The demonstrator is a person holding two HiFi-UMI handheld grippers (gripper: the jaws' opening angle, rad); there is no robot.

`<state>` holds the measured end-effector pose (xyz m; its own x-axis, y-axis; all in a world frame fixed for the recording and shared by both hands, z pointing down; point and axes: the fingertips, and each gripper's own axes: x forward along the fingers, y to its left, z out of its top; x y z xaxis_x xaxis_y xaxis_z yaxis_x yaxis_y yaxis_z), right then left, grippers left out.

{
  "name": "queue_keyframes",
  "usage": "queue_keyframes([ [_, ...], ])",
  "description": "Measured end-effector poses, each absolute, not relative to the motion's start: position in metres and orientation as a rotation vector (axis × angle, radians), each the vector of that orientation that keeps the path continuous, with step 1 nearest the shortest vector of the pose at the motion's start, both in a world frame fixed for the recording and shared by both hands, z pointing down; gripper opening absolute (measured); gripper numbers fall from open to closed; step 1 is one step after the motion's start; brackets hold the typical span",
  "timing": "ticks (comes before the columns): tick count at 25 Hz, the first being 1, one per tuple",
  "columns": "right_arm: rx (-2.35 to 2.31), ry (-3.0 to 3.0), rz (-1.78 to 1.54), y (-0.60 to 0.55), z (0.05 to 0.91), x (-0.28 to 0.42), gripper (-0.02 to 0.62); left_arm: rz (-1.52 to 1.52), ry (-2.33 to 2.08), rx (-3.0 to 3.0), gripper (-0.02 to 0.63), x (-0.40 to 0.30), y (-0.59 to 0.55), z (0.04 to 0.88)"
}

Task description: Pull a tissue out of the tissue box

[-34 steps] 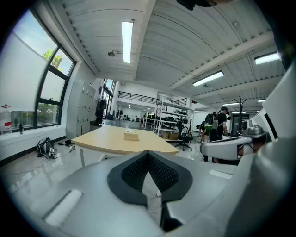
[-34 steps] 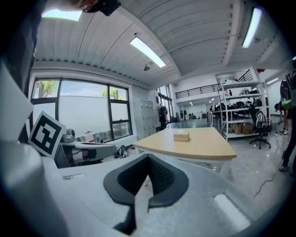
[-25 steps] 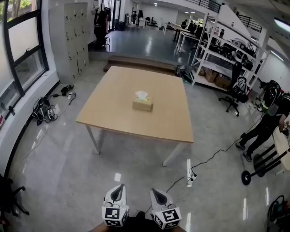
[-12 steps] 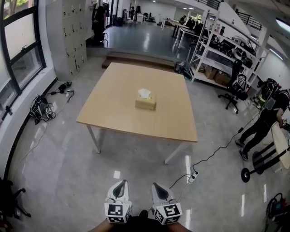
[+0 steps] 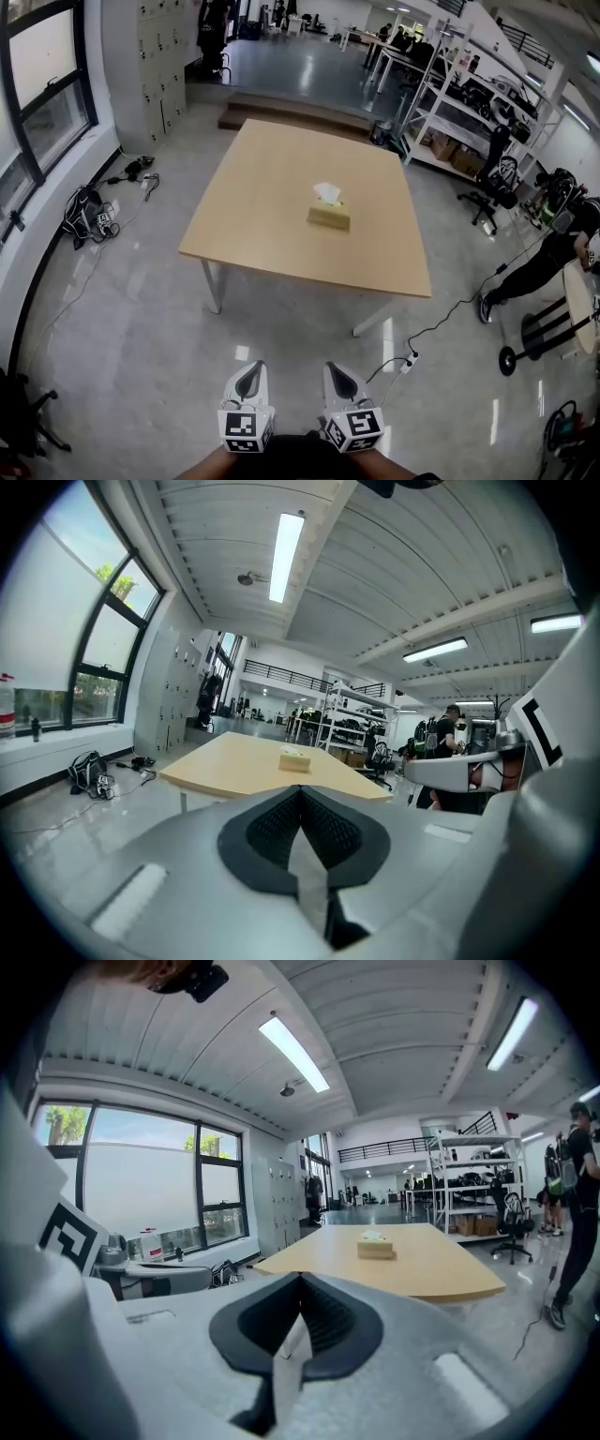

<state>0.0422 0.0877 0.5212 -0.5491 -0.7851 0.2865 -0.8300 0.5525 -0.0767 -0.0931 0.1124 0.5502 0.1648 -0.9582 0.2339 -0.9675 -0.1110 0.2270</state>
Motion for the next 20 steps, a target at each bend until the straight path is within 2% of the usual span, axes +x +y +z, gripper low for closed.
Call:
queue_keyframes([
  [20,1.222,-2.646,0.185,0.084,0.505,-0.072,-0.009,-0.061,-2.000,1.989,0.018,-0.209,0.136,0.537],
])
